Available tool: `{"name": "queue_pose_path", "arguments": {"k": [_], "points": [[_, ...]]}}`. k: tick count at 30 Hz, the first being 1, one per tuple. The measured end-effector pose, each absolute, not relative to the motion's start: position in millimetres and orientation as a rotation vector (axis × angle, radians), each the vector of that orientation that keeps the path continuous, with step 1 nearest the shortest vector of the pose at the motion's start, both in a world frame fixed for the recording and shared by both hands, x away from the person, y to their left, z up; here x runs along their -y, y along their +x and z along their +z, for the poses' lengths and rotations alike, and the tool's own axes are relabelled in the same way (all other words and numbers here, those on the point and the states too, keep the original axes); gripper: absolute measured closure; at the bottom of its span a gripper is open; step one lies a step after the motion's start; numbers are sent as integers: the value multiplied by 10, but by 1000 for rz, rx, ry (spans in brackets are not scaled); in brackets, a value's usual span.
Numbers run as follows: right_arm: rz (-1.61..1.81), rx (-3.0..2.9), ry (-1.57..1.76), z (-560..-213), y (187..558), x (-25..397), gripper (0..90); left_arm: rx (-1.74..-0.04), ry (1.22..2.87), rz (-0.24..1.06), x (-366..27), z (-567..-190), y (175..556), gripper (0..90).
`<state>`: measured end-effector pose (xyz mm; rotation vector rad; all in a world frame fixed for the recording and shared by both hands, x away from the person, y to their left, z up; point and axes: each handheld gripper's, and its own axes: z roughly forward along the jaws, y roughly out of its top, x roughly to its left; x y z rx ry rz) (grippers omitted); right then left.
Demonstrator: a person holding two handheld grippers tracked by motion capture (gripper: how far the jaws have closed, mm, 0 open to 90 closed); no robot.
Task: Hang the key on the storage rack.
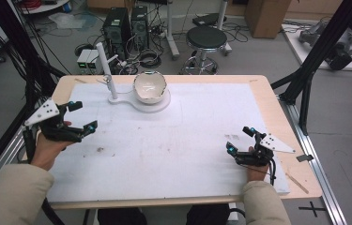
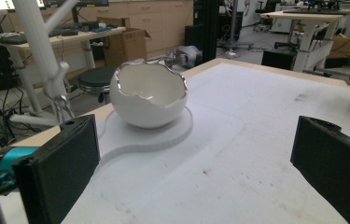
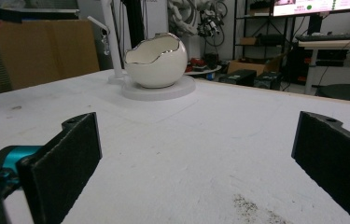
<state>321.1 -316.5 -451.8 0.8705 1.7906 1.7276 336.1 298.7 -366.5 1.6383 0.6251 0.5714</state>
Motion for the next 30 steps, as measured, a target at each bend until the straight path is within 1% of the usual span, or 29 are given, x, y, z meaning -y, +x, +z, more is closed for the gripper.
{"name": "queue_pose_path", "arguments": {"k": [9, 16, 23, 30], "points": [[1726, -1790, 867, -4518, 3212, 3165, 5, -645, 1555, 618, -2884, -4203, 3031, 17], [1723, -1795, 869, -4517, 3207, 3163, 5, -667, 1511, 640, -2907, -4466, 2927, 17], [1729, -1791, 871, -4518, 3211, 3165, 5, -660, 1450, 699, -2932, -4533, 2852, 17], [1725, -1790, 866, -4518, 3212, 3165, 5, -664, 1439, 702, -2938, -4536, 2850, 17]]}}
